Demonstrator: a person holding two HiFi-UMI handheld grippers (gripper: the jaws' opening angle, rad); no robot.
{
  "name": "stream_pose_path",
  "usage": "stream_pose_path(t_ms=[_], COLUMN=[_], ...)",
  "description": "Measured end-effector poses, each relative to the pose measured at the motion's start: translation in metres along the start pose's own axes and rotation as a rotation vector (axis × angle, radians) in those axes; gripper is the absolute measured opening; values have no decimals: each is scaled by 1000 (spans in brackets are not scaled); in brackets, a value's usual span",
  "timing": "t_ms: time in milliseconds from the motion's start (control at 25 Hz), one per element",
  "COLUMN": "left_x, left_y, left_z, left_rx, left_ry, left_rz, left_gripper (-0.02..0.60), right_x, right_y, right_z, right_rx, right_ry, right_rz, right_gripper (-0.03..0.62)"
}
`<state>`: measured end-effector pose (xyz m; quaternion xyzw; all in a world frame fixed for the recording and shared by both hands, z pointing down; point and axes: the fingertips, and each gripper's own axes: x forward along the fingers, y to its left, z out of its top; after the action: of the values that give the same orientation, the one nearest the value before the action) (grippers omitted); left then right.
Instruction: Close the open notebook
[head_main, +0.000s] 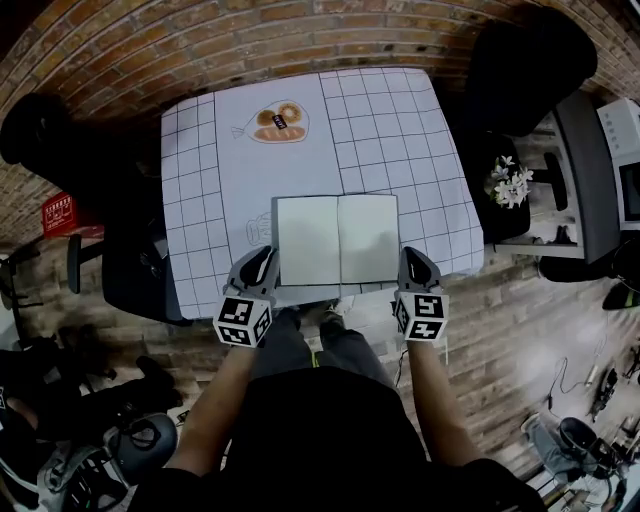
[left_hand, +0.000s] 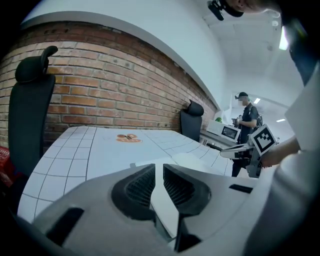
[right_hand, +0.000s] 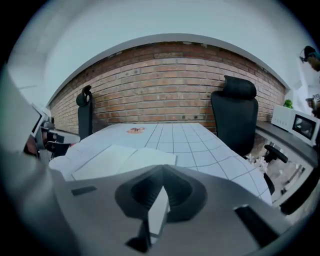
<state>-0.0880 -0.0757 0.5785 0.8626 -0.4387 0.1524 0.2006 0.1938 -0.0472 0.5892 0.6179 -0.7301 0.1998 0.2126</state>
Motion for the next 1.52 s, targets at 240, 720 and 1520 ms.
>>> stream_pose_path(t_ms=[240, 720, 1520], left_x=[13, 29, 37], left_y=[9, 17, 18], left_z=[-30, -70, -86], left_rx=[-31, -120, -176], left_ry=[66, 184, 285], left_rz=[47, 122, 176], left_gripper=[121, 172, 163], right_x=[20, 35, 48], right_y=[-11, -26, -26], right_z=[-16, -42, -58], right_rx=[-42, -93, -160], right_ry=[52, 135, 169], right_rz=[-9, -44, -60], right_gripper=[14, 14, 14])
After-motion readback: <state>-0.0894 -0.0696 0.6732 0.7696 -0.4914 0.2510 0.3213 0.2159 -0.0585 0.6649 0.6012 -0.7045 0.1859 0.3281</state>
